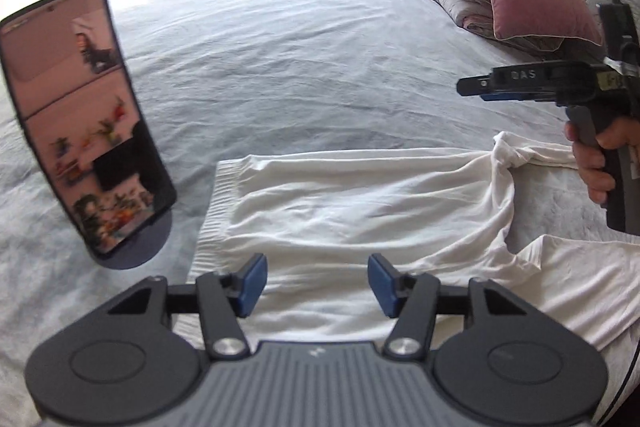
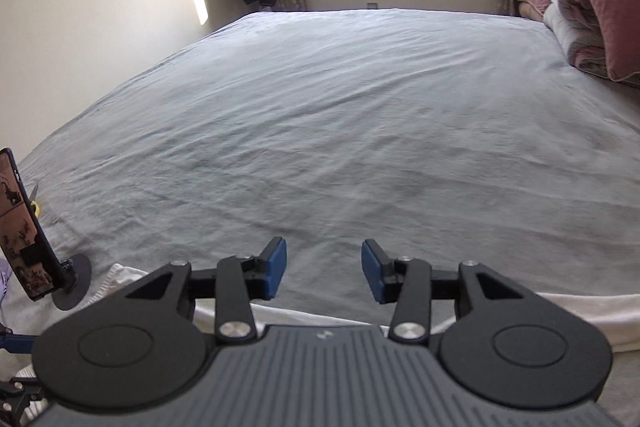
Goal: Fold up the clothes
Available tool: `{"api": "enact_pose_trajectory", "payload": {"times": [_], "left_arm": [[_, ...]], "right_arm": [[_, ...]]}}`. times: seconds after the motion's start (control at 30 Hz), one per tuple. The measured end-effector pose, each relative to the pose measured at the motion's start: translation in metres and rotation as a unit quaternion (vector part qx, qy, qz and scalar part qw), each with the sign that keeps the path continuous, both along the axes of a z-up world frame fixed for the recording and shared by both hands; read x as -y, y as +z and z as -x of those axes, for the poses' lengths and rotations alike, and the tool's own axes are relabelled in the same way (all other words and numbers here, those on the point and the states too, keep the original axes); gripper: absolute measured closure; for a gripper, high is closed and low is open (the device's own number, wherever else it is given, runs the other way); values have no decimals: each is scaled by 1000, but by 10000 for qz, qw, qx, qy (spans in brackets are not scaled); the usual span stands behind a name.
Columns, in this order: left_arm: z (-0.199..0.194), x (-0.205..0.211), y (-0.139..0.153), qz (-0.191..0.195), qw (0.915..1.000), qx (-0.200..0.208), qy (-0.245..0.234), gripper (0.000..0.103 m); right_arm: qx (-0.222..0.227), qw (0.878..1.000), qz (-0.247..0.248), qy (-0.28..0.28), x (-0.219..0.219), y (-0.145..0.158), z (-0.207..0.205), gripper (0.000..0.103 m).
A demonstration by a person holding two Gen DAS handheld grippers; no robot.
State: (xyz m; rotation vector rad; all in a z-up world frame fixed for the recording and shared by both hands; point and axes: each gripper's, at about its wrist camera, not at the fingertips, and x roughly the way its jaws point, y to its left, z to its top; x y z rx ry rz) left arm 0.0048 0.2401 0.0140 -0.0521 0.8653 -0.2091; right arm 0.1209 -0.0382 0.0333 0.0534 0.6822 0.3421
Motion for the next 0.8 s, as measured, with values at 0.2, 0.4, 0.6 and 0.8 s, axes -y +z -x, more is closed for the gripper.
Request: {"api": "enact_pose_trajectory", "payload": {"times": [0.2, 0.4, 0.6, 0.8], "left_arm": [[-27, 50, -5, -266, 9996, 14, -82, 46], [-47, 101, -14, -686, 9970, 247, -259, 46], [-53, 144, -20, -659, 9952, 181, -695, 49], [-55, 198, -19, -667, 9894, 471, -1205, 53]], "right_arm": [[-14, 9987, 108, -502, 79, -1, 16, 55], [-131, 9933, 496, -1040, 154, -6, 29, 55], [-437, 9834, 403, -1714, 237, -26, 40, 54], [-870, 9653, -340, -2440, 288, -41, 36, 54]]}}
